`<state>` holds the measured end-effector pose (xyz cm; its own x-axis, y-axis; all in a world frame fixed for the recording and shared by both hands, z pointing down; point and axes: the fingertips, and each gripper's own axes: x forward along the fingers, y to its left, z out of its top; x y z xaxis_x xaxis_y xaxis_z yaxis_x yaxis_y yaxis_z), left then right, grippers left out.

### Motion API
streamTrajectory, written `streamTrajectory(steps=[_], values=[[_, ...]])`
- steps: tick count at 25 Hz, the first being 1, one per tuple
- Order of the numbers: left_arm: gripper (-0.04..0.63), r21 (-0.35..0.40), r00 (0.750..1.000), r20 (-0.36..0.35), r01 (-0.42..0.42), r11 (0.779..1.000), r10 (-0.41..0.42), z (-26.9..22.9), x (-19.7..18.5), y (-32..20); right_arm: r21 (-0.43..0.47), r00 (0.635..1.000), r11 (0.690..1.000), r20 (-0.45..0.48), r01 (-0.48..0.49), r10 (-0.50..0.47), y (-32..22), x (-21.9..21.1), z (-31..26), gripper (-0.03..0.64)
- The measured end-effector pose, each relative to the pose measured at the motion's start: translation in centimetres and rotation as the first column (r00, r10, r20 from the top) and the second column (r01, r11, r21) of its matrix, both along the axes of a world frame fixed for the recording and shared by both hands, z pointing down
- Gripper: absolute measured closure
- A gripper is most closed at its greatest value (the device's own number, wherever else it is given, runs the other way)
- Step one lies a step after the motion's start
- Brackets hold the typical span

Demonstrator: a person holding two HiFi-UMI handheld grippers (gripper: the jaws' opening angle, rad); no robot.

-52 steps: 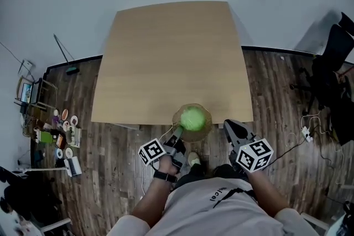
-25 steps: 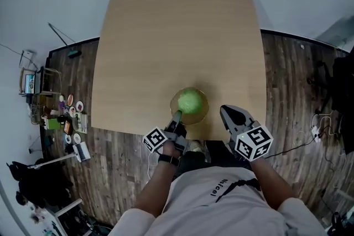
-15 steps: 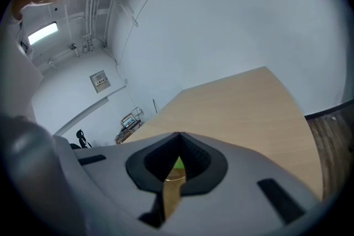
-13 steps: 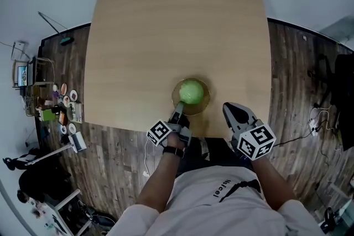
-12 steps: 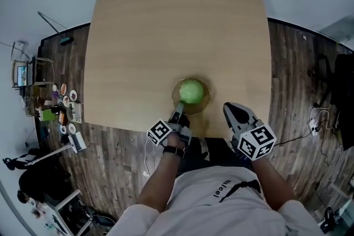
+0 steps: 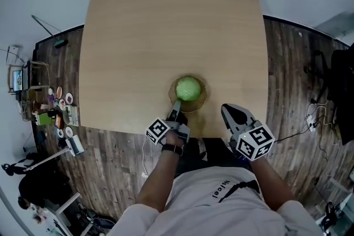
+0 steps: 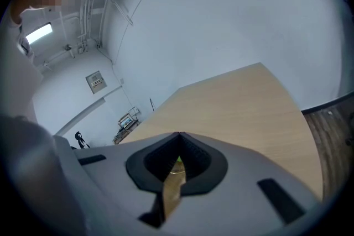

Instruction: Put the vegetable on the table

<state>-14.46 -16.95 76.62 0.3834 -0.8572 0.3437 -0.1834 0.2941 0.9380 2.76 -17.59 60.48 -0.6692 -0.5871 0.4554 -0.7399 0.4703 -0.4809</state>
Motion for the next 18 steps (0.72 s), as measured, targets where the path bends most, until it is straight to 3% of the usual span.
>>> streamTrajectory(steps=[4,8,14,18], values=[[0.487,-0.007,0.999,-0.013,-0.033,0.999,0.033,-0.2,0.6,-0.3,-0.003,1.0,1.0,0.017,-0.001,0.001,-0.1,-0.3,-0.2,0.603],[0.436,-0.078,0.998,0.027,-0.049,0.996,0.052,0.2,0.3,0.3,0.005,0.999,1.0,0.034,0.006,-0.007,-0.1,-1.0,-0.7,0.603],[0.433,-0.139,0.988,0.091,-0.114,0.984,0.127,0.2,-0.2,2.2,-0.003,0.999,1.0,0.042,0.016,-0.016,0.4,-1.6,-0.6,0.603],[0.447,-0.117,0.974,0.167,-0.133,0.984,0.151,-1.6,-1.9,2.8,-0.007,0.999,1.0,0.042,0.03,-0.029,1.0,-3.2,-0.7,0.603]])
